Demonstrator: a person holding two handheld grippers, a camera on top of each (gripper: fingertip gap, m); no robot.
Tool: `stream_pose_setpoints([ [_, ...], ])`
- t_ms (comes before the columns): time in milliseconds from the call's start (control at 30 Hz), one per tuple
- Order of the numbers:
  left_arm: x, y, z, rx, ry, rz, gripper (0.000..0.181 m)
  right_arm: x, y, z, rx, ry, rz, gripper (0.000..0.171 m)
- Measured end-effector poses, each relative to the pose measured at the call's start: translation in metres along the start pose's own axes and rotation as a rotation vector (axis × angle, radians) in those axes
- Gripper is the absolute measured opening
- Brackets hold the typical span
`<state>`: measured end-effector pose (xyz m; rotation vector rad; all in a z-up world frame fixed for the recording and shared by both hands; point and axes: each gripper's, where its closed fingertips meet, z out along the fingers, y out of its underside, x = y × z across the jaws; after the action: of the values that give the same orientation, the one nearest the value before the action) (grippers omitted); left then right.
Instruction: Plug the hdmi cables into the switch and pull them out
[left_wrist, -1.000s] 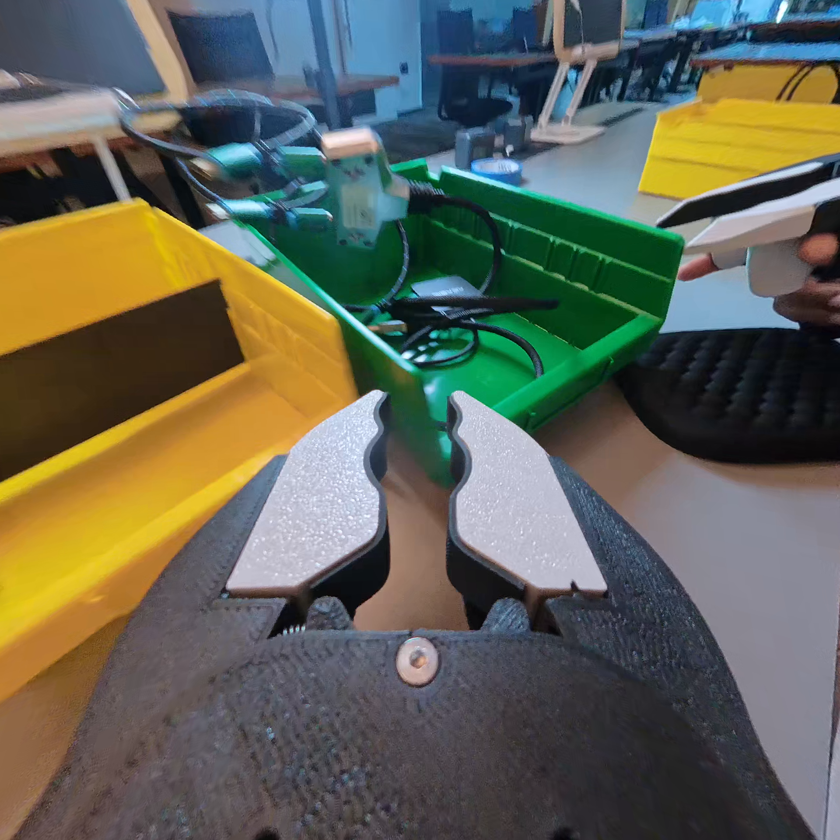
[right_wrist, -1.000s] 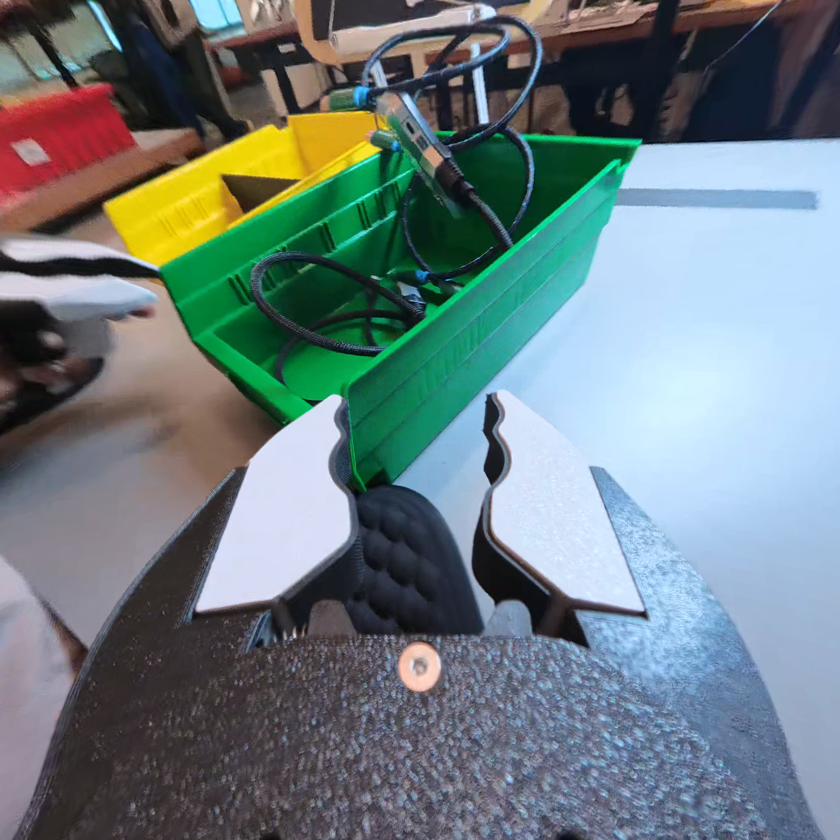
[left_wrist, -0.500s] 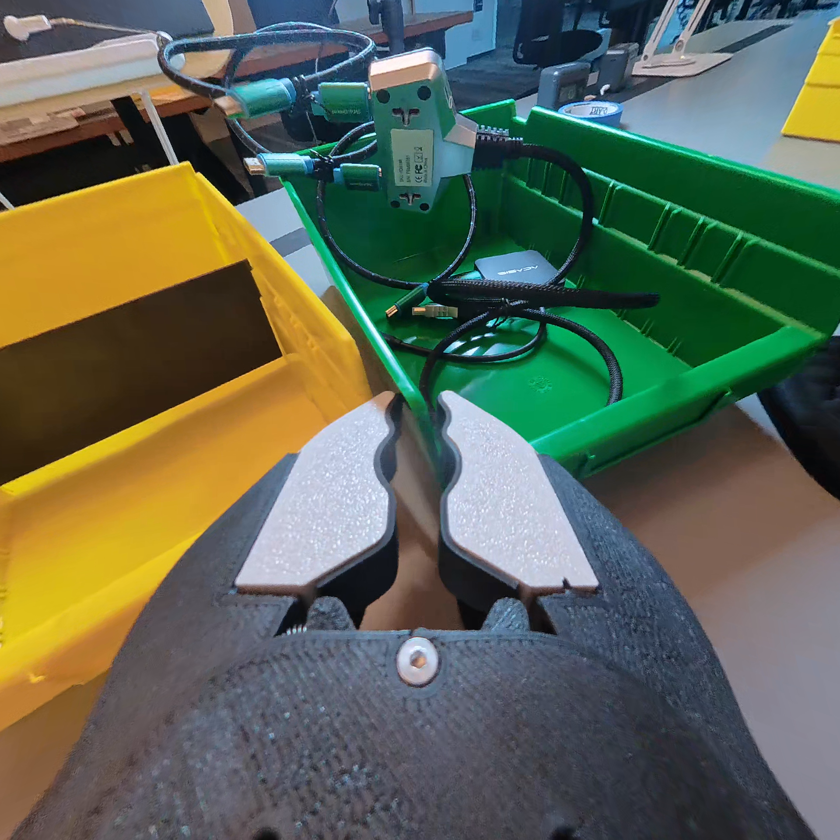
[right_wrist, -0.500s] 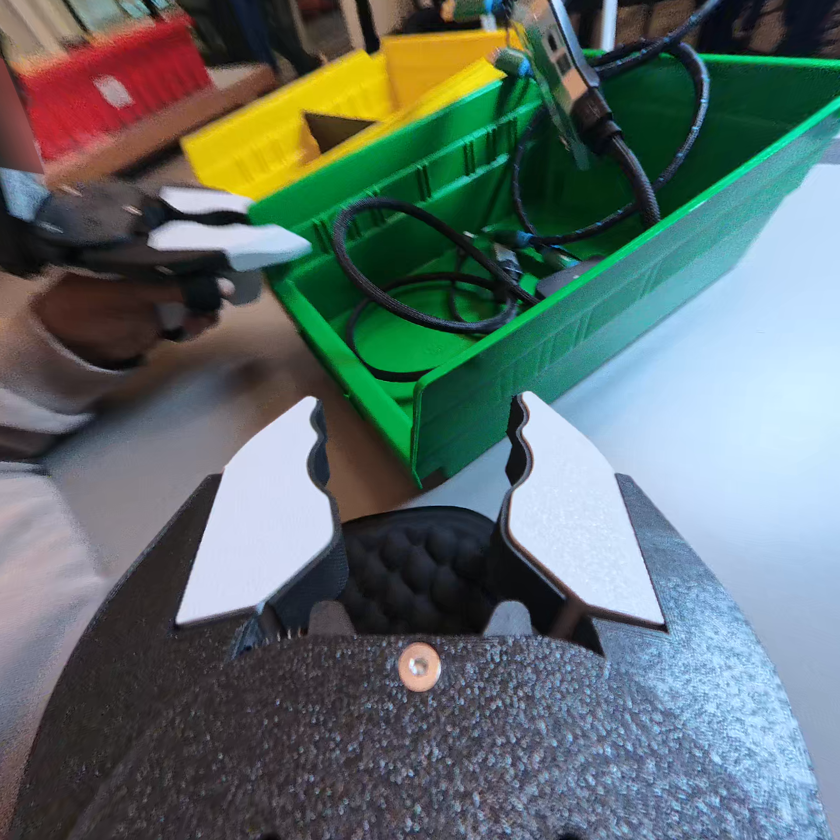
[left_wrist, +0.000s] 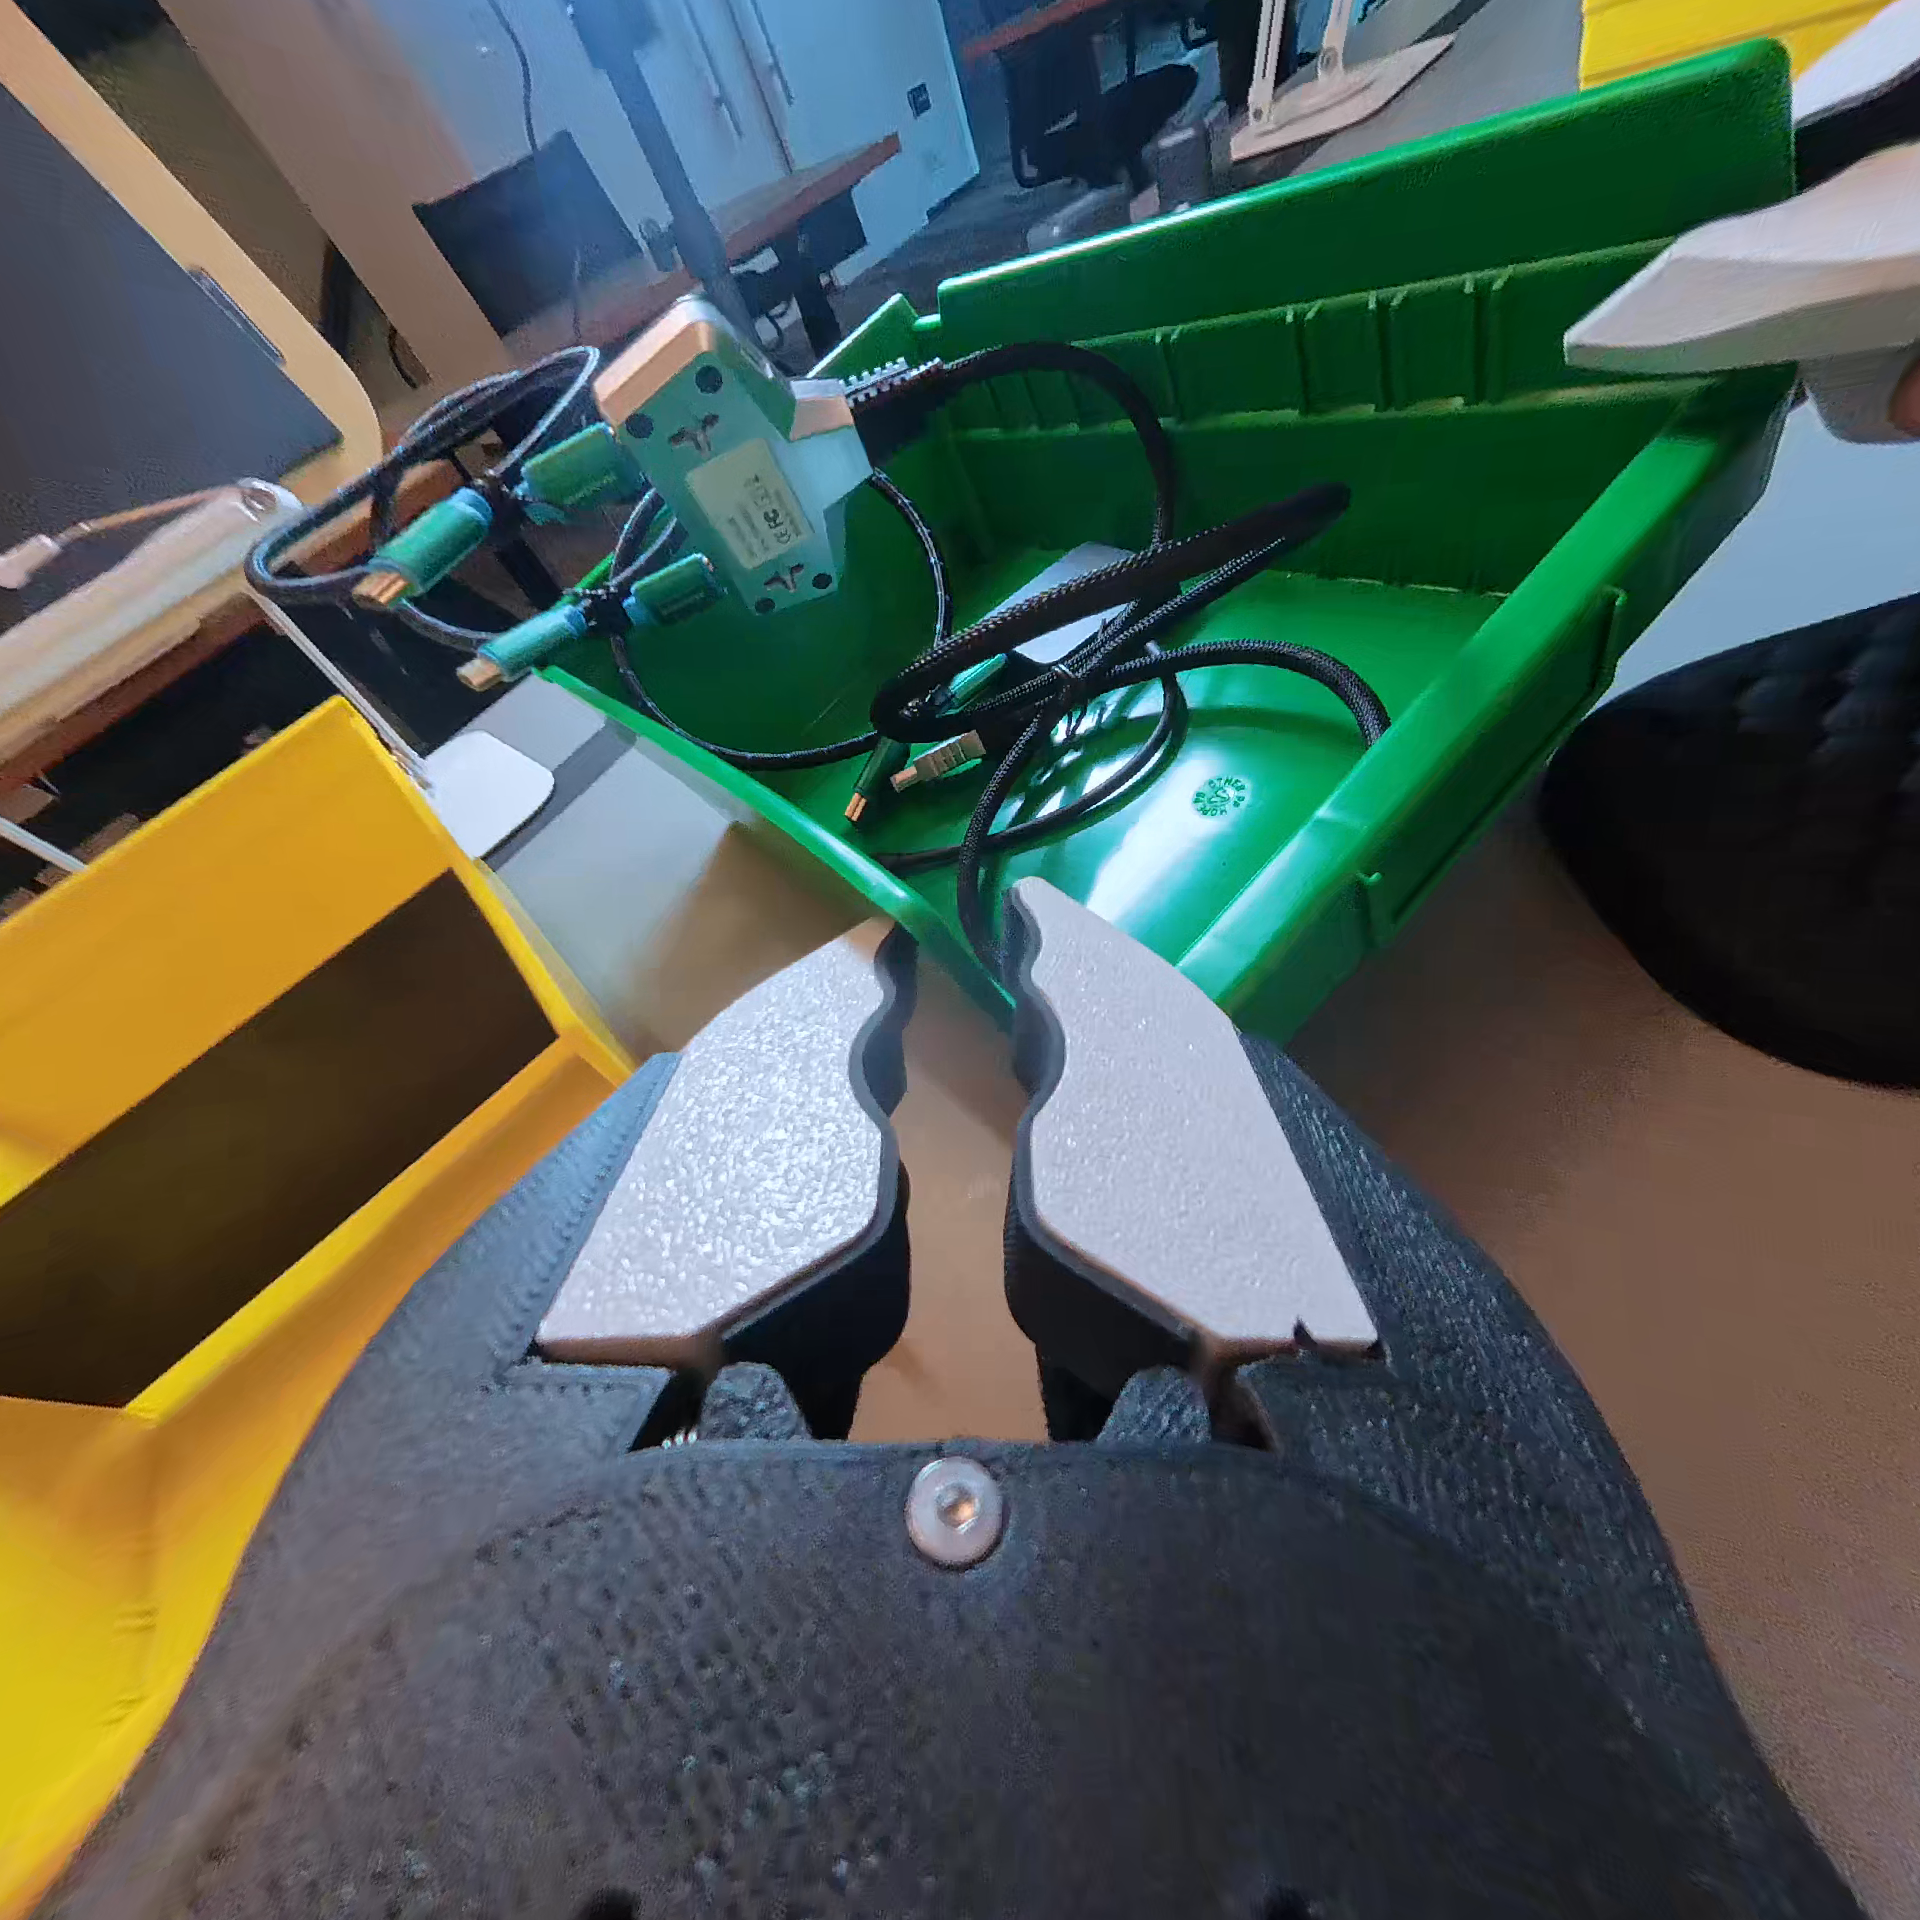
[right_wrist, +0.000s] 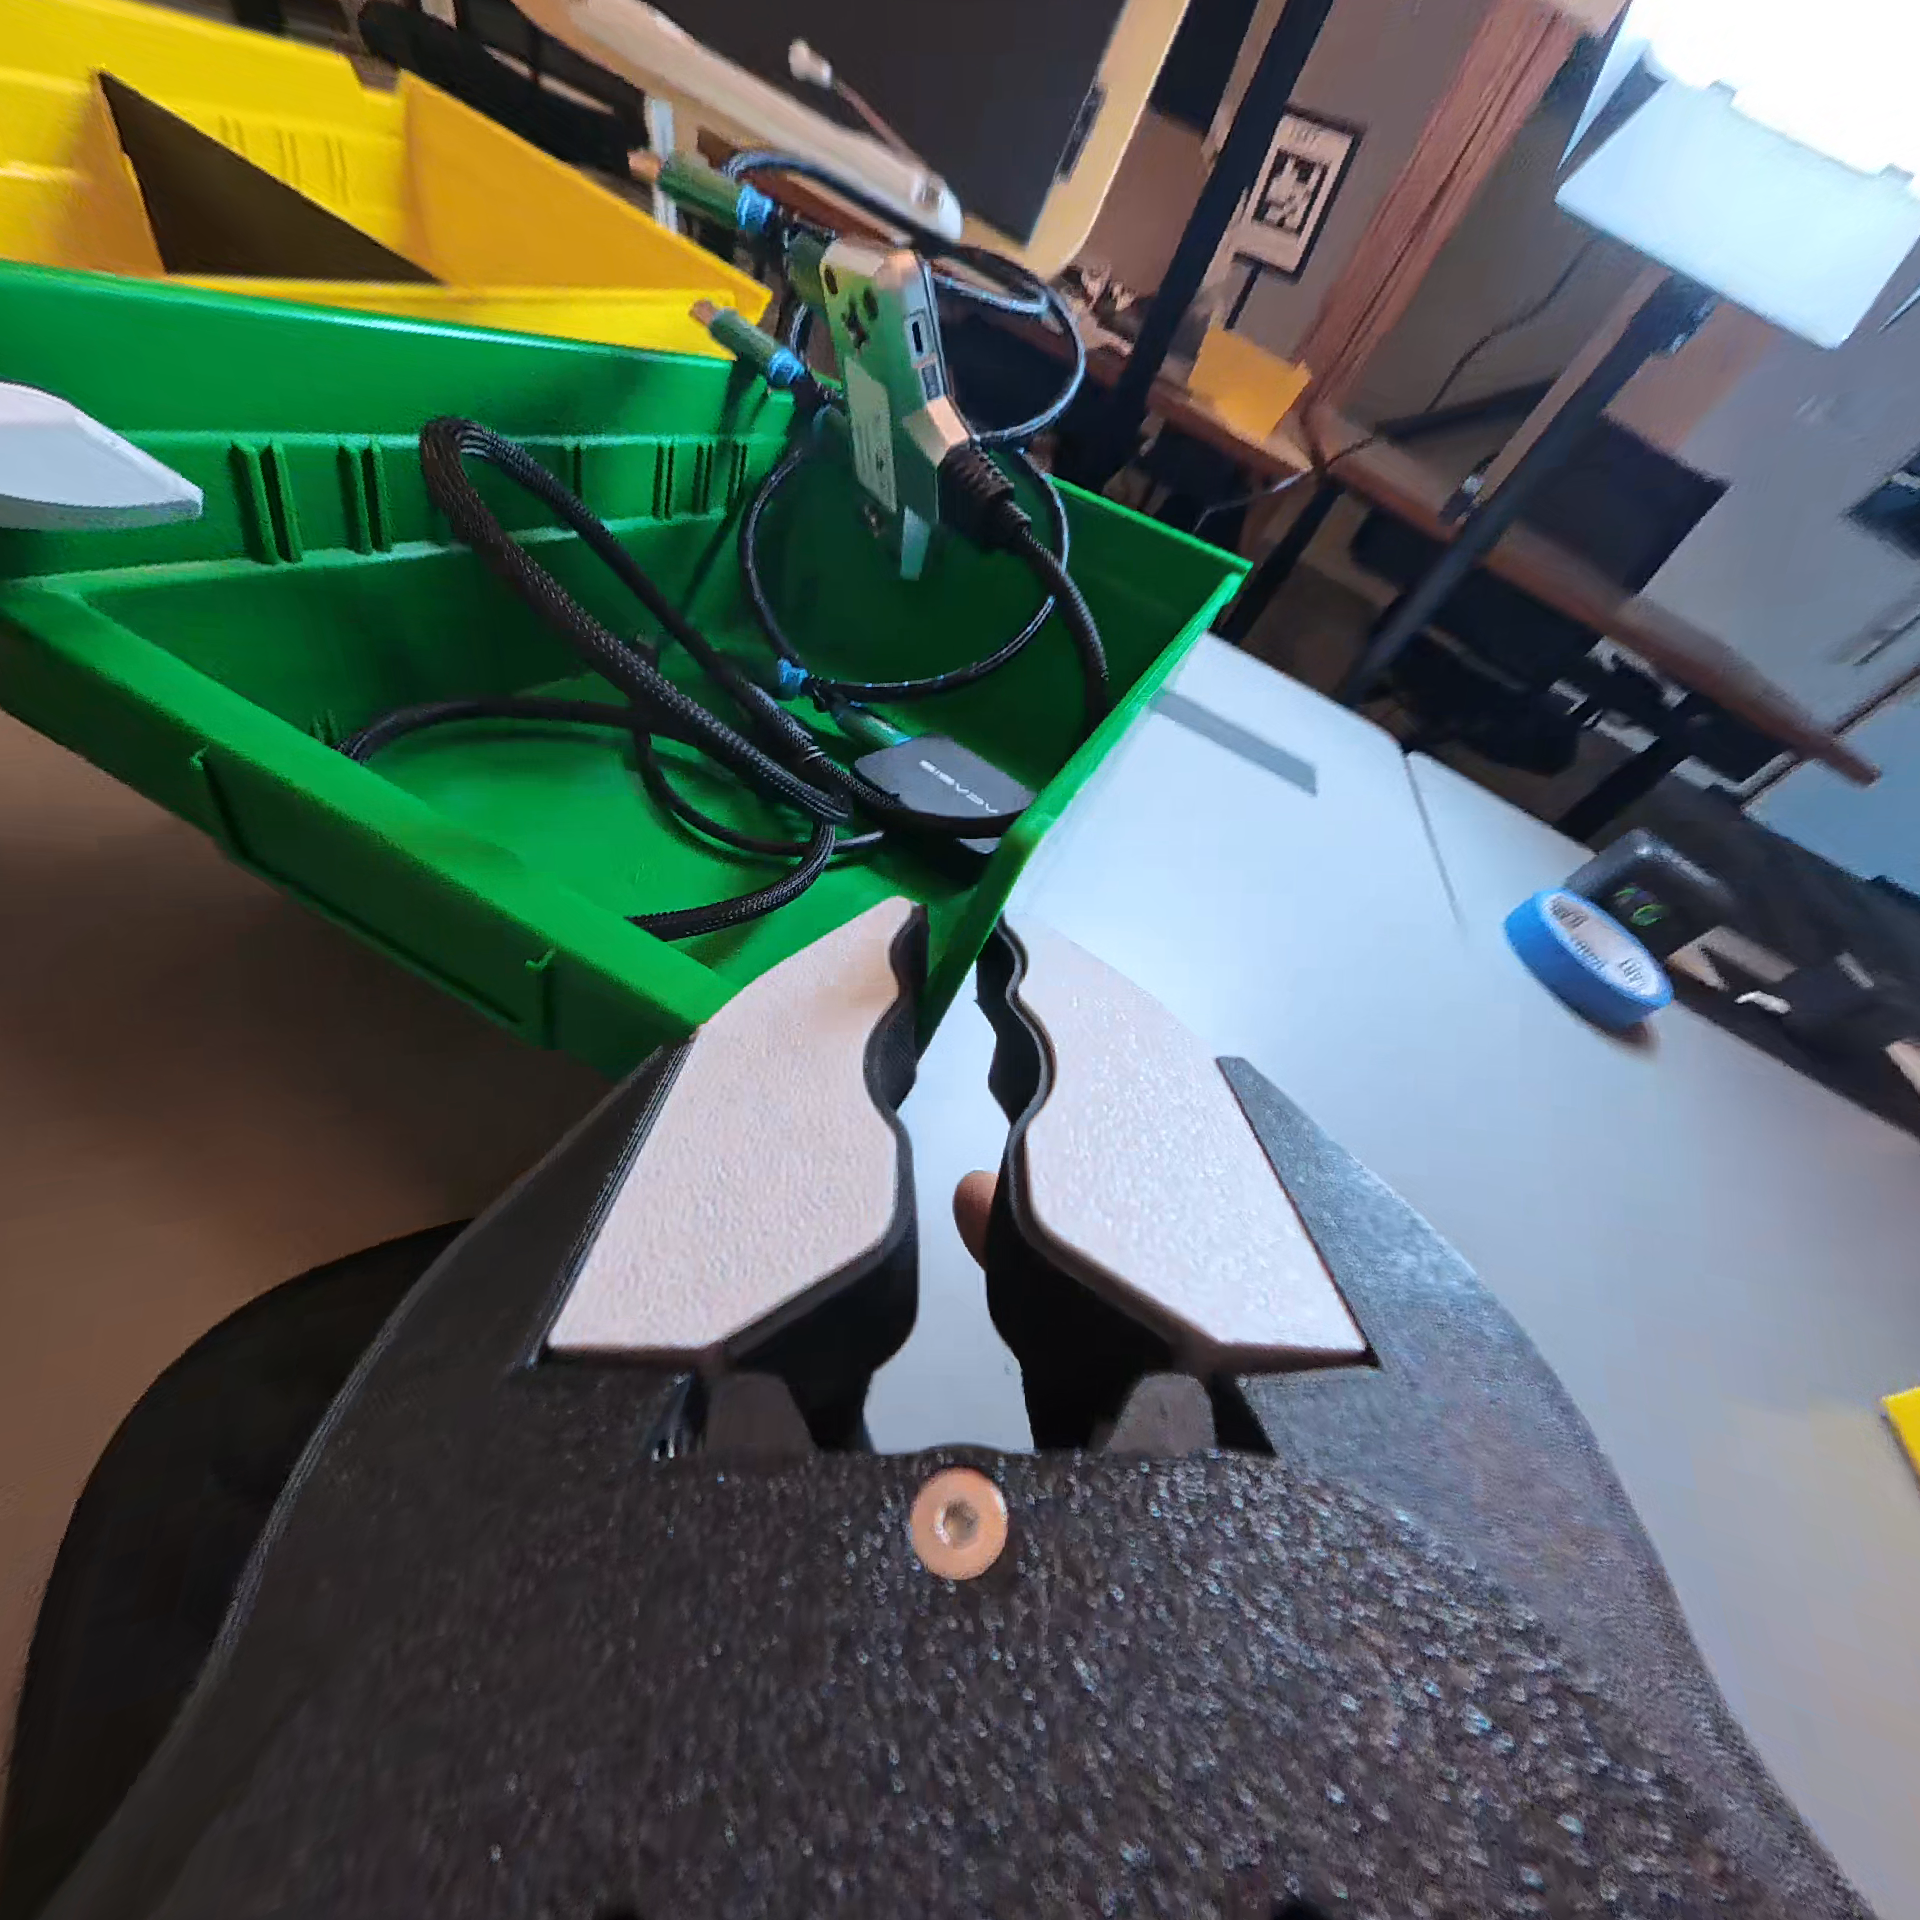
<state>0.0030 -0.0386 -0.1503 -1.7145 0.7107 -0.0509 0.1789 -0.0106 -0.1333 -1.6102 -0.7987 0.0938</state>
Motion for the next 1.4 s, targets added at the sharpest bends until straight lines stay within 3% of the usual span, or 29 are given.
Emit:
stream_pose_setpoints([
  [333,-0.041,-0.086,-0.076,0.249,-0.144,0.034,0.012,-0.006,-0.105,-0.048,0.259,-0.002,-0.115,0.012],
  [467,-0.08,-0.097,-0.126,0.276,-0.286,0.065,0.01,-0.037,-0.156,-0.039,0.391,-0.061,-0.112,0.012],
  [633,-0.137,-0.086,-0.201,0.262,-0.477,0.104,0.011,-0.104,-0.21,-0.006,0.525,-0.182,-0.116,0.013],
  [800,-0.177,-0.054,-0.269,0.201,-0.603,0.113,0.01,-0.179,-0.247,0.019,0.592,-0.347,-0.109,0.014],
  [1000,-0.202,0.007,-0.329,0.09,-0.705,0.102,0.011,-0.266,-0.265,0.043,0.588,-0.567,-0.111,0.015],
  [1233,-0.213,0.09,-0.369,-0.064,-0.774,0.011,0.011,-0.36,-0.24,0.083,0.47,-0.781,-0.088,0.014],
  [1400,-0.217,0.139,-0.362,-0.149,-0.758,-0.036,0.015,-0.389,-0.205,0.112,0.366,-0.797,-0.112,0.018],
])
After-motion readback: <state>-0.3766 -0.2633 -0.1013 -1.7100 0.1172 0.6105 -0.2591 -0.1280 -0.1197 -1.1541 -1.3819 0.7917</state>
